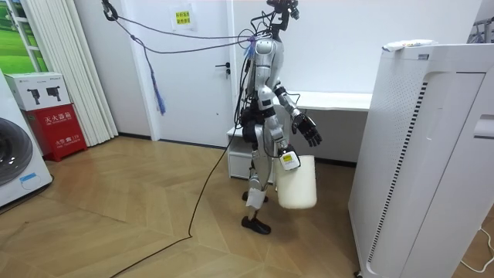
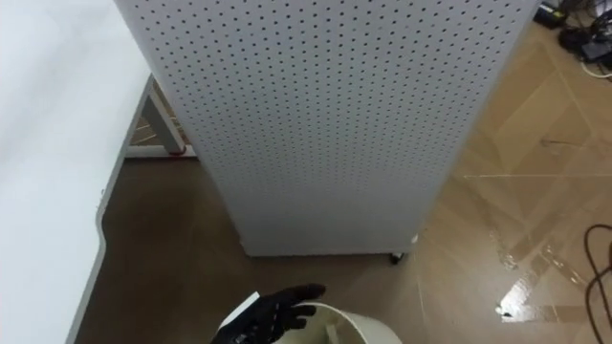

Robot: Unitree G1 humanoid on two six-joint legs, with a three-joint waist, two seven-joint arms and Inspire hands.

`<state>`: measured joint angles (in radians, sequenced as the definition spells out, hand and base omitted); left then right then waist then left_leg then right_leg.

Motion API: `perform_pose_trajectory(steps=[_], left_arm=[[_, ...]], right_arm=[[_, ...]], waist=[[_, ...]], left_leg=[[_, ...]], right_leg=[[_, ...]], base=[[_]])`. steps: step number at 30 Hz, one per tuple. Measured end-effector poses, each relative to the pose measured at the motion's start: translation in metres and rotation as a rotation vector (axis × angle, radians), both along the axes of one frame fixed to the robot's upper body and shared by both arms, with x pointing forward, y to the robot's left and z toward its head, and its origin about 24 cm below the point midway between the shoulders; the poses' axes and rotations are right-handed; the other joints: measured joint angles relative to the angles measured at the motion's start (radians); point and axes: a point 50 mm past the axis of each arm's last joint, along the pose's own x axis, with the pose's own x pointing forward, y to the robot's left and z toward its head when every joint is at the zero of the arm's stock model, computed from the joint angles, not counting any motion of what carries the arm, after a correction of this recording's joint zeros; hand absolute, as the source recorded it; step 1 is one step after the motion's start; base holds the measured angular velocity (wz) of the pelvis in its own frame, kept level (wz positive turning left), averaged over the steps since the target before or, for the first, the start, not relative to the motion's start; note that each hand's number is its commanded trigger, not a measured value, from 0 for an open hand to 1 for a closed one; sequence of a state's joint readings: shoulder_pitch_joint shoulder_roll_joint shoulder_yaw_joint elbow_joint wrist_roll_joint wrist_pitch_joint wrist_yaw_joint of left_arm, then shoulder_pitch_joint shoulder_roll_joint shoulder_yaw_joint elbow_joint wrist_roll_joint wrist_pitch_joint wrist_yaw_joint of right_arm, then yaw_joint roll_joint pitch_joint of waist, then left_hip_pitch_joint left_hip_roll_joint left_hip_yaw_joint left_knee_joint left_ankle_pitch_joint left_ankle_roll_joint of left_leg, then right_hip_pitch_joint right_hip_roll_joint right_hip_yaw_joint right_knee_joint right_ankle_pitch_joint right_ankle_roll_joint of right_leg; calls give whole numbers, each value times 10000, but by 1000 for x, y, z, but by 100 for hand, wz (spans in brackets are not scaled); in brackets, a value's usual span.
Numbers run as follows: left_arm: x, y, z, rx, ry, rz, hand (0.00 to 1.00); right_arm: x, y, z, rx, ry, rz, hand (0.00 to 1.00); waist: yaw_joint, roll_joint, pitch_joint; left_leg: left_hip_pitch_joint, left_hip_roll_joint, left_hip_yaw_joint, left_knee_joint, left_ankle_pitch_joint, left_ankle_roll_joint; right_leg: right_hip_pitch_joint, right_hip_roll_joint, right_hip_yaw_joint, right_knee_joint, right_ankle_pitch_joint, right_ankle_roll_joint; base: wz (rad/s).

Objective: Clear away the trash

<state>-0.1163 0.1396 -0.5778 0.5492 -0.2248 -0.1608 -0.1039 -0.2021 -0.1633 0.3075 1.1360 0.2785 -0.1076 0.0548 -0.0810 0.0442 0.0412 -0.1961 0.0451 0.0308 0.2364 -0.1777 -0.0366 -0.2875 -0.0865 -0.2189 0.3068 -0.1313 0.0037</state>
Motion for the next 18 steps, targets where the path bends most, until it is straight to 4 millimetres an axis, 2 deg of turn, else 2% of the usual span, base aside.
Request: perform_pose_trajectory(steps=[3,6,10,12,16,17,18], left_arm=[[-2,-1,-1,-3,42,-56,0],[-3,-5,2,-154,-22,-278,0],[-3,-10,6,-371,-142,-597,0],[-6,-13,7,-536,-173,-722,0],[-6,-14,16,-796,-497,-797,0],[-7,-14,18,-861,-586,-819,0],[-7,-14,21,-913,-698,-842,0]], right_arm=[[-2,2,-1,199,55,96,100],[-11,8,-5,490,283,220,100],[-19,8,-9,614,527,401,100],[-30,6,-14,623,802,336,100],[-31,3,-13,636,746,227,100],[-31,2,-13,642,721,155,100],[-31,1,-13,623,739,132,100]], waist=[[22,-78,-11],[32,-144,-45],[15,-129,-64],[5,-122,-78],[20,-122,-134],[5,-136,-186],[-5,-153,-194]], left_leg=[[133,-41,173,19,12,33],[326,-50,220,50,6,44],[352,-48,234,154,8,46],[531,-46,236,163,8,46],[690,-52,387,162,8,46],[735,-55,405,161,8,46],[868,-55,435,143,7,46]], right_leg=[[107,-21,211,-2,-14,45],[293,-39,231,17,-35,74],[378,-39,184,29,-20,60],[587,-43,167,10,-33,65],[668,-55,232,66,-44,72],[707,-63,230,75,-44,73],[841,-63,224,61,-47,75]], base=[[-3],[-2],[2],[5],[-8],[0],[0]])
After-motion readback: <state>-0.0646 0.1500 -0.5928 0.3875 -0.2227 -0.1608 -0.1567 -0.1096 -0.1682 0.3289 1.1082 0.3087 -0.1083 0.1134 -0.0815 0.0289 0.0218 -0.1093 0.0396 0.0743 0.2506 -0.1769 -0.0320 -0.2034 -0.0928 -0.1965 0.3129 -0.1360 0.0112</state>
